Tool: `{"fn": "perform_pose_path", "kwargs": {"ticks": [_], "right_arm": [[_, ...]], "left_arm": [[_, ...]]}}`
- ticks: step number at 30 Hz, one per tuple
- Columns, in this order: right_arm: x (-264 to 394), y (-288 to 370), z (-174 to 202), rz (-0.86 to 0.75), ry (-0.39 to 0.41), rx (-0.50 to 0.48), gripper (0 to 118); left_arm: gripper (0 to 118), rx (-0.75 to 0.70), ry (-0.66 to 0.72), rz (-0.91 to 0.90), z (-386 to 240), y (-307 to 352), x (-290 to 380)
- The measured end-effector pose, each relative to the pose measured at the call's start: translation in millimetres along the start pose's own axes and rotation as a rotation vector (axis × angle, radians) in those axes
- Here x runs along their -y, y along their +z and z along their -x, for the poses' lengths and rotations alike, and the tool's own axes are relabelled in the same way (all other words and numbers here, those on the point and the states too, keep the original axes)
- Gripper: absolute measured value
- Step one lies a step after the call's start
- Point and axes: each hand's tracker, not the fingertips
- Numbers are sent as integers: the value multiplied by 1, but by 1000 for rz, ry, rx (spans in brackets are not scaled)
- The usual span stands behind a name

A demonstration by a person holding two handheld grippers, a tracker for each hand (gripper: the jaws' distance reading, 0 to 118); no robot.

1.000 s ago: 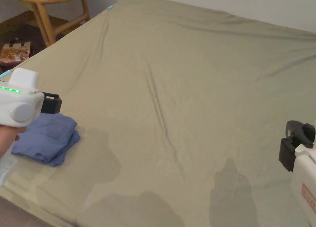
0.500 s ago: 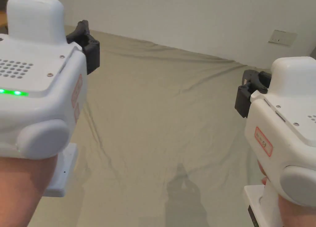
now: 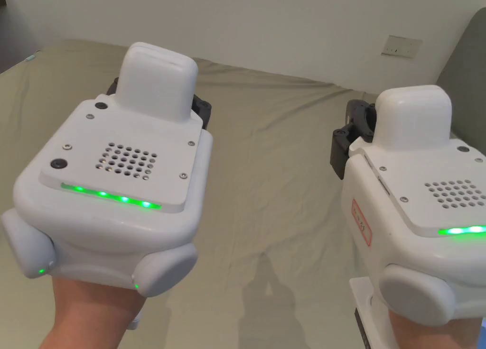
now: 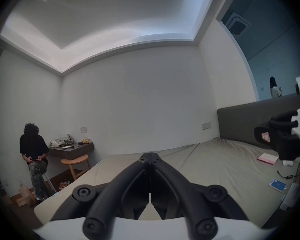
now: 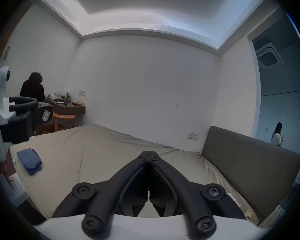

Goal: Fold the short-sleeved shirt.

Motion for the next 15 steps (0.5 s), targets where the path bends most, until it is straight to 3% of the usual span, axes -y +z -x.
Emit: {"fn": "perform_pose_path", "kwargs": {"ticks": [15], "right_arm": [[8,2,10,-33,-6,18,1]], "left_arm": [[0,20,6,10,-2,-2,5]]}}
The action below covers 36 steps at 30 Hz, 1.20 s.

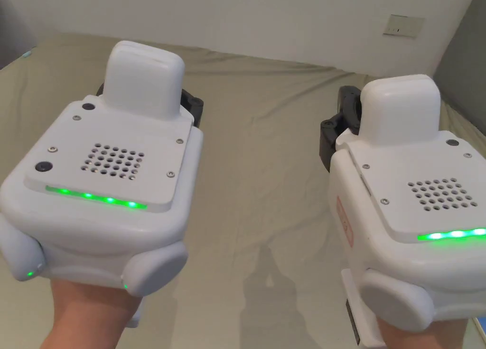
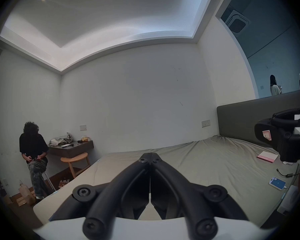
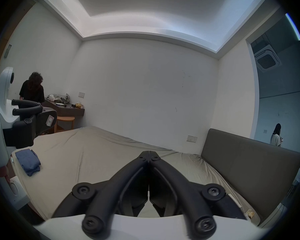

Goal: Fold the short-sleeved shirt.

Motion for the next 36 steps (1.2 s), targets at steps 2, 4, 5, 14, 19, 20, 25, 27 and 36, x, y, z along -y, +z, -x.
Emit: {"fn": "perform_pose_path", "kwargs": {"ticks": [2,4,5,14,19,20,25,27,36], "right_arm": [[0,0,-1,0,-5,-2,1],[1,0,0,-1,0,2,1],[1,0,-1,-2,-1,1,1],[0,1,2,-19,4,4,1],[1,1,2,-16,-10,3,1],[1,1,2,-16,-9,3,1],[2,0,2,-15,-13,2,1],[3,-1,1,-11,-18,-2,1],[7,-12,-5,23,-47,-47,104]], "left_arm": [[0,5,10,0,0,-1,-1],[0,-2,26,-5,0,-1,-2],[0,1,32,-9,0,-1,-2],[0,23,3,-26,-9,2,-5],[0,35,11,-27,-9,2,-4],[0,33,8,-28,-9,2,-4],[0,36,11,-25,-9,1,-3],[0,36,19,-21,-8,1,-3],[44,41,11,-2,-6,-4,1]]}}
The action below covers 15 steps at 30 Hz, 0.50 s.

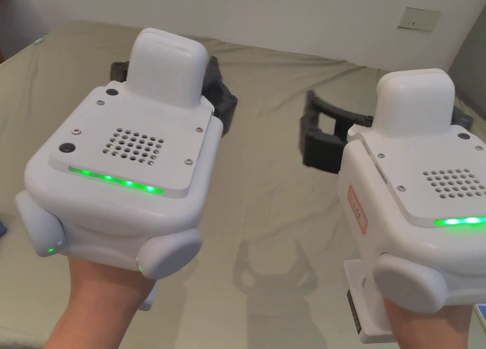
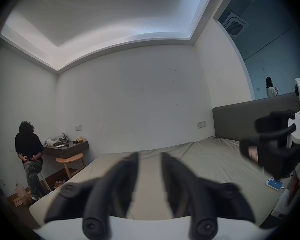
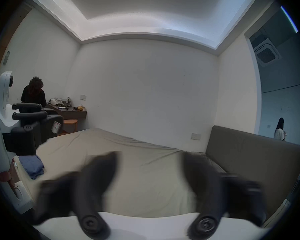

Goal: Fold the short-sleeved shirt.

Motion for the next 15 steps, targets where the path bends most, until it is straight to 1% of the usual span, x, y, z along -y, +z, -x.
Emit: {"fn": "perform_pose_path", "kwargs": {"ticks": [1,2,3,4,6,8,9,10,11,13,15], "right_arm": [[2,0,-1,-10,-7,5,118],[2,1,-2,-24,-15,5,118],[1,2,-1,-18,-14,6,118],[0,1,-2,-8,-19,5,118],[-3,-1,-4,24,-46,-1,118],[-9,-4,-10,112,-125,-27,118],[-12,-6,-13,136,-178,-29,118],[-16,-7,-15,175,-224,0,118],[-20,-9,-16,221,-244,35,118],[-27,-13,-18,302,-247,94,118],[-31,-14,-19,318,-234,87,118]], "left_arm": [[80,10,4,17,2,-2,1],[103,15,6,27,3,-4,3],[113,20,10,33,4,-5,5],[116,16,11,31,5,-4,7],[117,-1,8,36,5,-4,8],[118,0,6,39,7,-4,10],[118,0,6,41,7,-4,10],[118,-3,5,44,8,-3,10],[118,-5,3,45,8,-3,9],[118,-7,3,42,9,-3,8],[118,-7,11,33,10,-2,5]]}}
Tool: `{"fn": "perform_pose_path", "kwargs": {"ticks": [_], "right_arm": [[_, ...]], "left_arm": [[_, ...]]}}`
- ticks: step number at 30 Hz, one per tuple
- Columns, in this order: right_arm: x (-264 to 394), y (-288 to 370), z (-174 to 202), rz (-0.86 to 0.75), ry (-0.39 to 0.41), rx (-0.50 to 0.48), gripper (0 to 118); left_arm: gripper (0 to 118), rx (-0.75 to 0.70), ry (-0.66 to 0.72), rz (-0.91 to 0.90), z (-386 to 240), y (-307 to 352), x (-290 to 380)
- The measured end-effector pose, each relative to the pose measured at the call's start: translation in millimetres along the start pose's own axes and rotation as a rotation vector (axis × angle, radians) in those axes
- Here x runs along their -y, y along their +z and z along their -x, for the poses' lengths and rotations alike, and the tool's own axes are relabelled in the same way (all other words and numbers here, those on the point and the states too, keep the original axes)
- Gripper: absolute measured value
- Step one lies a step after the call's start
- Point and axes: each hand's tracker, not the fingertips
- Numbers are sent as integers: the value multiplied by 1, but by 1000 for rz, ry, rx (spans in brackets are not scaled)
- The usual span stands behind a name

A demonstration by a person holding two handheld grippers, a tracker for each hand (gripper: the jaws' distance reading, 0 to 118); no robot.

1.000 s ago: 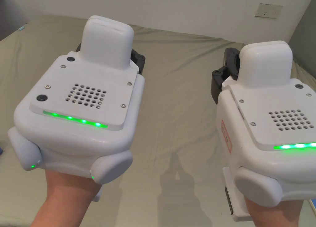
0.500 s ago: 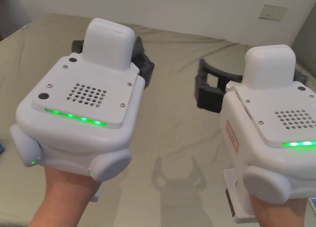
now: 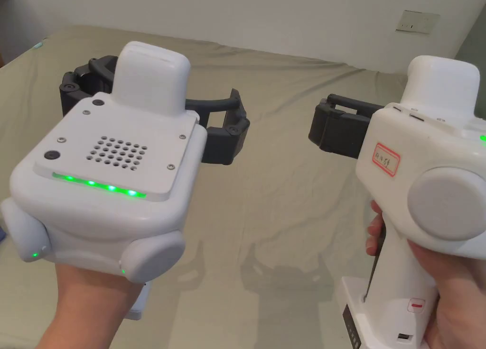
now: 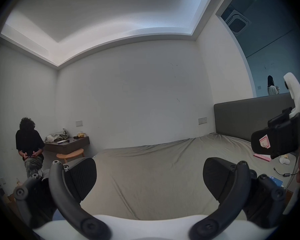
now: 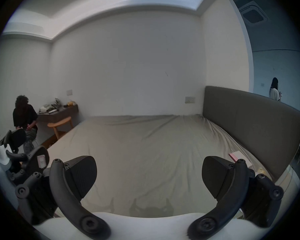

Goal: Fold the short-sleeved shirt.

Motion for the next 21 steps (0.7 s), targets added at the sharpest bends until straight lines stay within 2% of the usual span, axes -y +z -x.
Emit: {"fn": "perform_pose_path", "kwargs": {"ticks": [6,15,21], "right_arm": [[1,11,-4,-62,-15,-57,118],[5,14,5,-89,20,-41,118],[14,-4,6,-12,9,-42,118]], "left_arm": [[118,2,14,-24,1,3,-6],[118,5,16,-20,0,2,-5],[118,2,24,-9,-2,0,-1]]}}
